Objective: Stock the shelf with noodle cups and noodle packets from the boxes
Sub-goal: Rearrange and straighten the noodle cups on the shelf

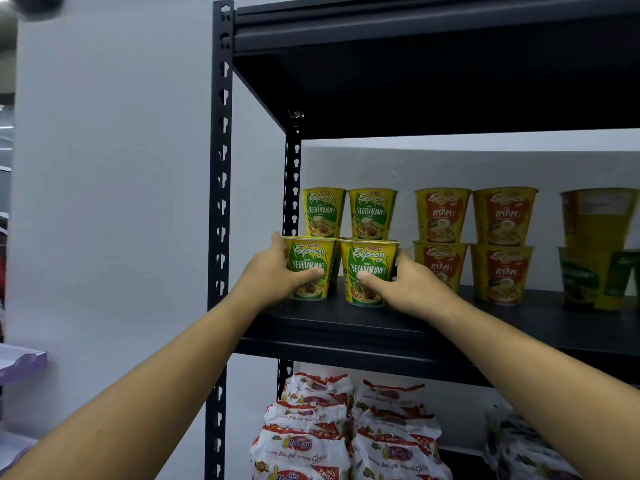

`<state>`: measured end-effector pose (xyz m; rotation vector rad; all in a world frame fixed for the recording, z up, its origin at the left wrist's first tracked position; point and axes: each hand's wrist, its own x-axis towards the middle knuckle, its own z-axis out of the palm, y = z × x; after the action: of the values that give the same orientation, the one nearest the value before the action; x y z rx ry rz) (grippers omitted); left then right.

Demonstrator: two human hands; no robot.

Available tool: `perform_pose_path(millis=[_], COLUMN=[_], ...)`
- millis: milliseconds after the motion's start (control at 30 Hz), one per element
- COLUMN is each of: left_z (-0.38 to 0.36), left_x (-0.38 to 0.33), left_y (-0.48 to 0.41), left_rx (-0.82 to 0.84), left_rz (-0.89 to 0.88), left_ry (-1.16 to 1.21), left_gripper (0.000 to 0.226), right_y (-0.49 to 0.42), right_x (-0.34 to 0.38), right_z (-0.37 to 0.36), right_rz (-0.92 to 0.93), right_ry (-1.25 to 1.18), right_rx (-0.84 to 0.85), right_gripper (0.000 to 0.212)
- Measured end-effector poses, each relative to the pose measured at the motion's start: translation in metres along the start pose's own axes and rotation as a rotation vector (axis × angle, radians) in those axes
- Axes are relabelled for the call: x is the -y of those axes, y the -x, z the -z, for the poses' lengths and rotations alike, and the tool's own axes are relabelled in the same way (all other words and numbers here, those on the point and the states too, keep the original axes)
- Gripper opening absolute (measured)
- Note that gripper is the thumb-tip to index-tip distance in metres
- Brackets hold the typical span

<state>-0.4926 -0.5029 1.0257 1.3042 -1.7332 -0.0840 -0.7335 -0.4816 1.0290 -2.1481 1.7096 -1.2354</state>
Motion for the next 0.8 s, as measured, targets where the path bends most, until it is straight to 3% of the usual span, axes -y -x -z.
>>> perform_pose_path(millis=[133, 367, 567, 800], left_z=[0.003, 0.012, 0.011, -0.012], left_x=[-0.002, -0.013, -0.019, -0.058], left_y=[0.006, 0.025, 0.043, 0.058], left_rx=[0.004, 0.004, 0.018, 0.237], left_rz=[-0.008, 0.013, 0.007, -0.179], left_ry=[-0.094, -0.207, -0.249, -0.281], left_gripper=[0.069, 0.048, 0.041, 0.035], right_y=[0.003, 0.018, 0.033, 0.056], right_x=[0.002, 0.006, 0.002, -0.014], right_z=[0.002, 0.016, 0.039, 0.071], right_rz=[-0.013, -0.009, 0.006, 0.01], right_ry=[0.029, 0.144, 0.281, 0.401], right_rx=[0.029, 0.13, 0.27, 0.382], right_gripper=[0.07, 0.061, 0.069, 0.054])
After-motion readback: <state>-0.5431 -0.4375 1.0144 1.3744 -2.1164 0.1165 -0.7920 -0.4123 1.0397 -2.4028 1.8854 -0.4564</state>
